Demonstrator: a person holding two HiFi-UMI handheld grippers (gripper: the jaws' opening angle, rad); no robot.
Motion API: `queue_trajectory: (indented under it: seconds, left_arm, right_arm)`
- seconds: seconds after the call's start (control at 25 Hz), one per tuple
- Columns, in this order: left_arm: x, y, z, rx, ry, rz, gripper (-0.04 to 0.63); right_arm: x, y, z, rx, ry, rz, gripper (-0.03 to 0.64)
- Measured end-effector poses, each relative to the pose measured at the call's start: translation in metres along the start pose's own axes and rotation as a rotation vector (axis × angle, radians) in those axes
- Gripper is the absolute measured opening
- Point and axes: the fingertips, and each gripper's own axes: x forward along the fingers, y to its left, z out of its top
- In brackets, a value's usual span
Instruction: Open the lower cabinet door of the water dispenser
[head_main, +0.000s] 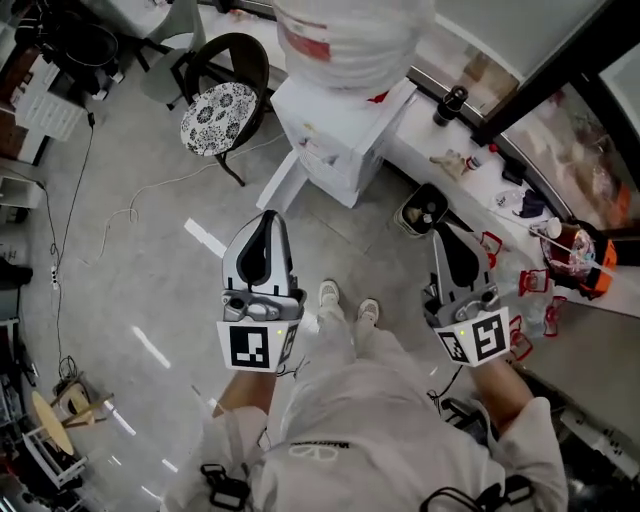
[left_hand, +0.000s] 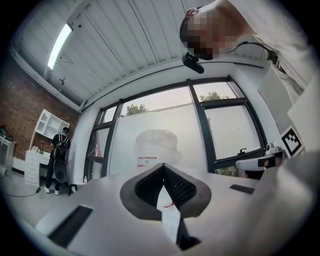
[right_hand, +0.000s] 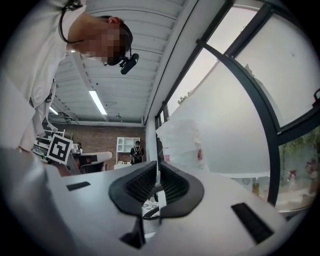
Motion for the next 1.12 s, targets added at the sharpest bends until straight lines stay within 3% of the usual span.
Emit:
queue_trajectory:
  seconds: [0.32,1.12]
  left_arm:
    - [-0.010,-0.018,0.027,0.004,-0.012,-0.037,0.005]
    - [-0.010,-0.053,0.043,0.005,-0.040,-0.097,0.005]
  right_arm:
    - [-0.034,0.003,0.023,-0.040,-0.006,-0.066,0.020]
    - [-0.061,0.000,0.034,-0.090,-0.002,-0.088,0.018]
